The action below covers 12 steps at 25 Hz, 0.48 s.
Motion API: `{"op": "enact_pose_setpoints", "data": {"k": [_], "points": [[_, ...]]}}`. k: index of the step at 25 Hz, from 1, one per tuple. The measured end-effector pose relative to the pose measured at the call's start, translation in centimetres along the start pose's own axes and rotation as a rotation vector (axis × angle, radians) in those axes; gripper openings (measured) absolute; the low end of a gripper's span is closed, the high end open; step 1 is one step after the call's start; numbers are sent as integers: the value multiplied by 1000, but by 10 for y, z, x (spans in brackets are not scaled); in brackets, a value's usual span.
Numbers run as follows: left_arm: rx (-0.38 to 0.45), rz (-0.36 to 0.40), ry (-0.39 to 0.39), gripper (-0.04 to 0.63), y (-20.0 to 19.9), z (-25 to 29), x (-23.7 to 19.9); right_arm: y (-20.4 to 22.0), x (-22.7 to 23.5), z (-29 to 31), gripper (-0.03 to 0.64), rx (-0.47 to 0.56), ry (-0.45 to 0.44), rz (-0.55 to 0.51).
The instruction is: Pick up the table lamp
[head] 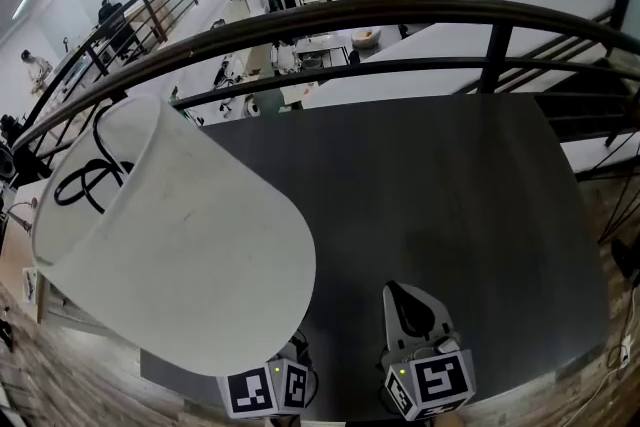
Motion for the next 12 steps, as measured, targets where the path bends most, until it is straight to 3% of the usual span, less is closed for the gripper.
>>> {"op": "enact_pose_setpoints", "data": {"k": [12], "points": [[19,0,14,166,-26,-23,6,-25,-5,-23,6,45,16,10]]}}
Point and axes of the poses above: the fingertips, and each gripper's own axes: z forward along the fingers, x to its right, y out of its underside, the point moved 2 cm from there along -z, backward along the fingers, and after that the axes turned 14 degrees about -x, right-handed, at the moved point
